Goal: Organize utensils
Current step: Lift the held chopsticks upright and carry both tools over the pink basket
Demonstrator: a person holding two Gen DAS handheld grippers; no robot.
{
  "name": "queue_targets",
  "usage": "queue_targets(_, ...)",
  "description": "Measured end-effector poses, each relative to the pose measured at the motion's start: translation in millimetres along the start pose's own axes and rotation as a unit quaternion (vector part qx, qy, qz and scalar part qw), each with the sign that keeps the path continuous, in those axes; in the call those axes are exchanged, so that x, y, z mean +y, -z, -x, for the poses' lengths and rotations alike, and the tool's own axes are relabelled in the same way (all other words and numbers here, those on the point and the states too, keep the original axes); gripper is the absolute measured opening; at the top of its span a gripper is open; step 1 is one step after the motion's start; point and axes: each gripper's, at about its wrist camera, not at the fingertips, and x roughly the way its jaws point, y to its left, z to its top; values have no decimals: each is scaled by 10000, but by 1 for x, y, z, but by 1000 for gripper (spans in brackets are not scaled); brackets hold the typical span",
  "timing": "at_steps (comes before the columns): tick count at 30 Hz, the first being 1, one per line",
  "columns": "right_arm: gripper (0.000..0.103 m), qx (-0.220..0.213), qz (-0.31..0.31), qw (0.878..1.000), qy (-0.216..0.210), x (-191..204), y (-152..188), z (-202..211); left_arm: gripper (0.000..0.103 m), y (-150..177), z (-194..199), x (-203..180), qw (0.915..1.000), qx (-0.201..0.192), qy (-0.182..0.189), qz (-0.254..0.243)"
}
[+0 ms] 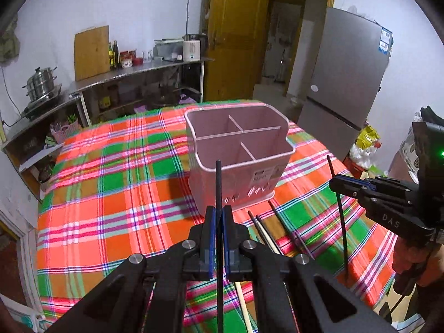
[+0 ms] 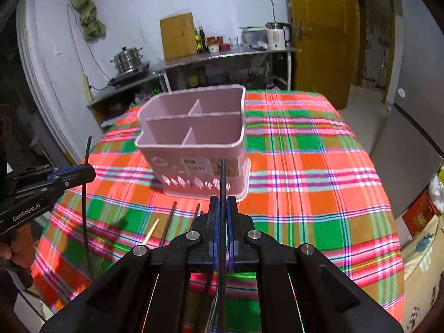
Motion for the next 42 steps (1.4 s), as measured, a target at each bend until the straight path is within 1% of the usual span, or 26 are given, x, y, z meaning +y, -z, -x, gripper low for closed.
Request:
queue_targets(15, 5, -526, 121, 9985, -84, 7, -18, 48, 4, -20, 45, -13, 9991, -400, 10, -112)
queue_targets(24, 5, -808, 281, 9962, -141, 17, -36, 67, 4, -36, 57, -15, 9988, -476, 101, -10)
queue_targets(30, 5, -986, 384, 9942, -191, 25, -55, 74, 4, -58, 62, -17, 9984, -534, 163, 27)
queue_targets(37, 5, -1297, 439, 9901, -320, 35, -90, 81, 4, -102, 71, -16, 9967, -774, 220, 85)
queue_targets(42, 5, -1538, 480, 9862, -387, 44, -112, 83, 4, -128, 74, -8, 9949, -948, 244, 241)
